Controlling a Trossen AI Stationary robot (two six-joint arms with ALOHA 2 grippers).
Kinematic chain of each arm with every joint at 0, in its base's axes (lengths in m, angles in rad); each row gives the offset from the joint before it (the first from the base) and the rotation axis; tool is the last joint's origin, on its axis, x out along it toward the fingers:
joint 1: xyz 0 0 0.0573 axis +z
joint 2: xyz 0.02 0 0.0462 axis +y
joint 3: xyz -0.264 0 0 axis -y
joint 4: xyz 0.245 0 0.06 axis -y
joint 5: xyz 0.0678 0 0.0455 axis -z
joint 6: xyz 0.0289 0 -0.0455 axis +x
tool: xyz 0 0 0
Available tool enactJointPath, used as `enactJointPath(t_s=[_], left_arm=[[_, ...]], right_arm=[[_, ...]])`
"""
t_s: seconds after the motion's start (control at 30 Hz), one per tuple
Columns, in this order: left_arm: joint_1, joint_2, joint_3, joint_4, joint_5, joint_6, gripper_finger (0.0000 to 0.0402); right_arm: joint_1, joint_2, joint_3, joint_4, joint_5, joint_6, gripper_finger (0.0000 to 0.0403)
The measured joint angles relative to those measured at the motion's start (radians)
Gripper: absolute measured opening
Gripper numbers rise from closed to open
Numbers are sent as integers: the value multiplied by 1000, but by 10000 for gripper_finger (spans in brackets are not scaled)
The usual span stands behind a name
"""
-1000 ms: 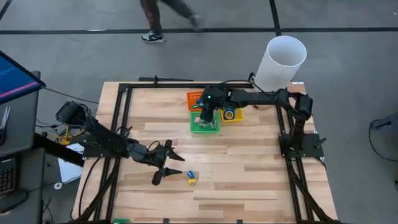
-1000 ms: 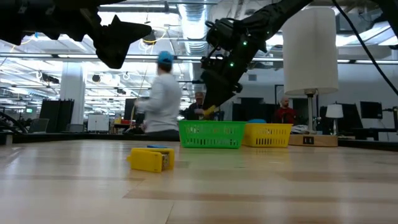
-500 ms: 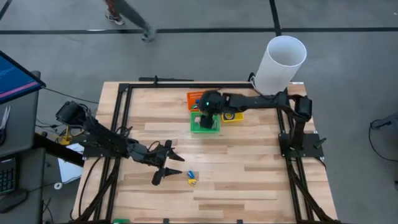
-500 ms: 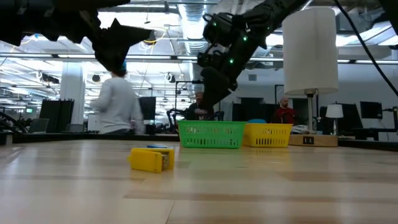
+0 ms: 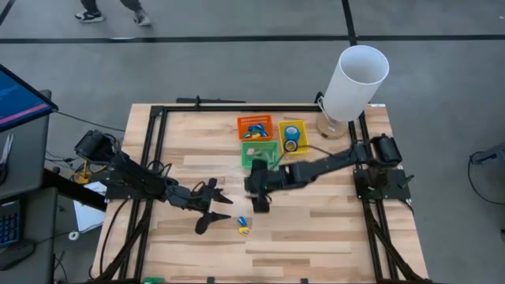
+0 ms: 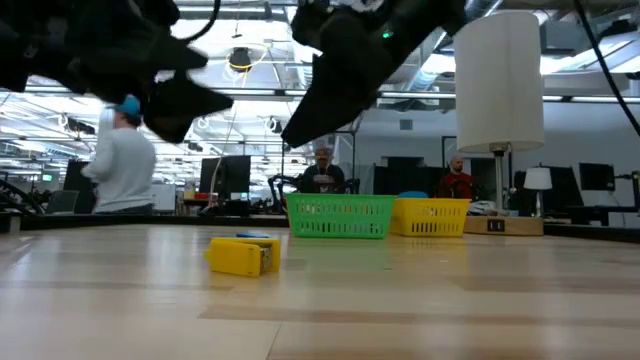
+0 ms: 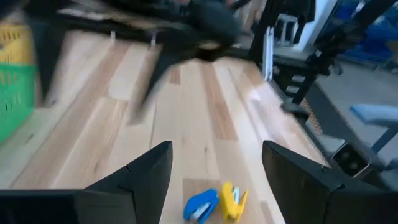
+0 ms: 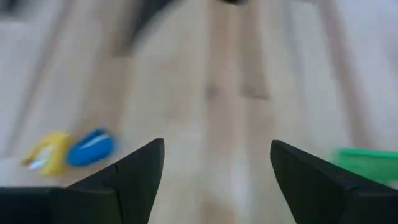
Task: Pick and place Stapler, Stapler remover, tape
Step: Put the blue stapler into the orange bin
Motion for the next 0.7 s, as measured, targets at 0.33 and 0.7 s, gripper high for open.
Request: enactJointPath(t_s=[0.33, 0.7], left_arm=[[20, 124, 24, 34, 10, 16, 222], [34, 363, 181, -101, 103, 282, 207]], right_arm=[[109, 0, -109, 204, 35, 300, 285], [218, 1, -118, 46, 101, 330, 285]])
